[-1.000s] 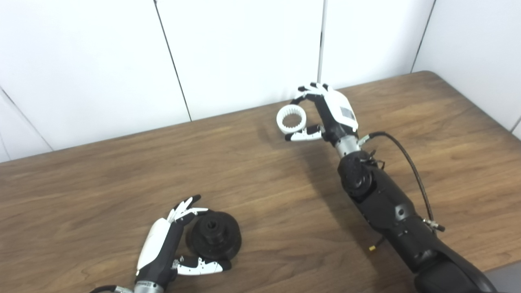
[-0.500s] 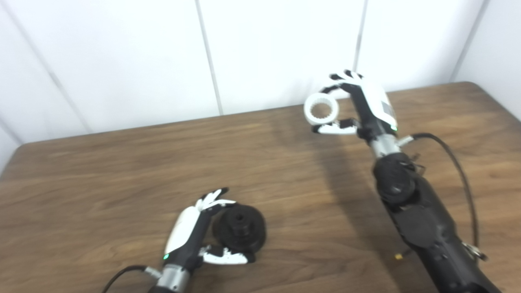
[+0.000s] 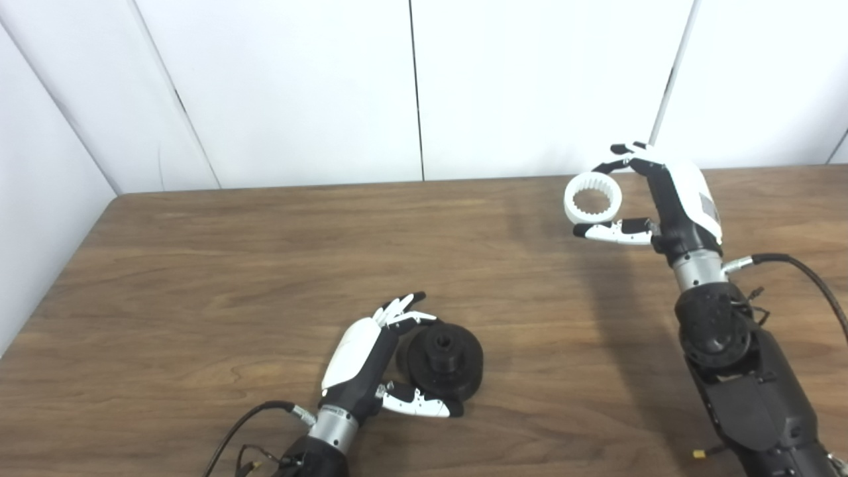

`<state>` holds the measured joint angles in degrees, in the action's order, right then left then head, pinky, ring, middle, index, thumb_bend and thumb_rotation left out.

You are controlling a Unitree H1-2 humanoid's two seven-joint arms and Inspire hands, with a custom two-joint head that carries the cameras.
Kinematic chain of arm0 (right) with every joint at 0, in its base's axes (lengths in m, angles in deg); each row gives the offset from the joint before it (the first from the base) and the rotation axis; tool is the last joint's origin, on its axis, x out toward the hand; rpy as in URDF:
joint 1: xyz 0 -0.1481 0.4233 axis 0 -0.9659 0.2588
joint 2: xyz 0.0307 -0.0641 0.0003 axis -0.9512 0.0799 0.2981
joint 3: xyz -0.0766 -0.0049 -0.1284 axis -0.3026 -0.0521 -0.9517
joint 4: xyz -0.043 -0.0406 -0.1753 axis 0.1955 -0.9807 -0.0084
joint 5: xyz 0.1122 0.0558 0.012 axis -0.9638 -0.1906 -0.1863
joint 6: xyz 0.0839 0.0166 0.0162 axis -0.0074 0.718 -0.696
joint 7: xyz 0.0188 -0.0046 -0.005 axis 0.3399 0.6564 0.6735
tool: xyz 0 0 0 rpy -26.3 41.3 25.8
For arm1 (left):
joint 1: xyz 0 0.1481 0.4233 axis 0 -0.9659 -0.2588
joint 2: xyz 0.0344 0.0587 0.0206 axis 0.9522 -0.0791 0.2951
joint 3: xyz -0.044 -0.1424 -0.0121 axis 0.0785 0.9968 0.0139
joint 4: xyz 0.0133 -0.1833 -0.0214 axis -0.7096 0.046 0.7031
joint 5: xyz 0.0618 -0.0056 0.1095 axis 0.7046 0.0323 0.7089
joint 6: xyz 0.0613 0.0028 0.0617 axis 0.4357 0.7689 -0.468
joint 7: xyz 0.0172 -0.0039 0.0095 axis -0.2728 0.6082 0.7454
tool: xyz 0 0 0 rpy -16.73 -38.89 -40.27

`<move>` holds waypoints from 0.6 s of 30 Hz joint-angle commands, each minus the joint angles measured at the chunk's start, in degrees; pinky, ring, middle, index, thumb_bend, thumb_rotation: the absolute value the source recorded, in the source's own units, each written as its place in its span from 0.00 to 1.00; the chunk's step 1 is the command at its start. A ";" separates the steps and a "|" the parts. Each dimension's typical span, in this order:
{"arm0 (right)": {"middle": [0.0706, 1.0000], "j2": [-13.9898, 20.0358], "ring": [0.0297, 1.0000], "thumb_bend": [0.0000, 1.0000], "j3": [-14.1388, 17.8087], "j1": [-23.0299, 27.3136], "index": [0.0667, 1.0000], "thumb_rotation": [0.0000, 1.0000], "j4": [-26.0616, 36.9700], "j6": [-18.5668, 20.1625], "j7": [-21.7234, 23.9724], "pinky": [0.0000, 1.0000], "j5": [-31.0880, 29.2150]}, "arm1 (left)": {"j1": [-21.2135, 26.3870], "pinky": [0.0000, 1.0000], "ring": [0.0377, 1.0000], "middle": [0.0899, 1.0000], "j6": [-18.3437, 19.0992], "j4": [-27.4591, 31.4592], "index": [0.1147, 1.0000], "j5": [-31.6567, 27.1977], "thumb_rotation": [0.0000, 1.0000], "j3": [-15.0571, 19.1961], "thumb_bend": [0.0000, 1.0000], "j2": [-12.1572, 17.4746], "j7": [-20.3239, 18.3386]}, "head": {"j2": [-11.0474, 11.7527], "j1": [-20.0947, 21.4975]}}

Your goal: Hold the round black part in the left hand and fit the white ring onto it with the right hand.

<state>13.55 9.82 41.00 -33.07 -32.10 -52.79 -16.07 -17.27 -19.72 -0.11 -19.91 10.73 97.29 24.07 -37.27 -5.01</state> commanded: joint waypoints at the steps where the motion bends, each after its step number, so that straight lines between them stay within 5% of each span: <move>1: 0.83 -0.31 0.92 0.52 0.37 1.78 0.45 0.14 4.30 -2.26 0.69 0.92 -1.28 | 0.56 0.98 0.98 0.95 0.43 -1.08 0.52 0.53 0.20 -0.86 0.92 -0.19 -1.15 | -0.25 0.07; 18: 0.82 -7.05 0.94 0.52 -0.87 -4.33 0.44 0.14 20.05 1.15 8.55 0.96 -6.49 | 0.99 0.97 0.98 0.95 0.78 -1.70 0.52 0.58 0.20 -1.38 0.92 -0.48 -0.91 | -0.51 0.35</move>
<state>7.28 9.15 35.10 -15.91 -30.82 -44.73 -22.00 -16.82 -19.52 -0.49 -19.92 10.32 97.16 24.29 -37.71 -4.57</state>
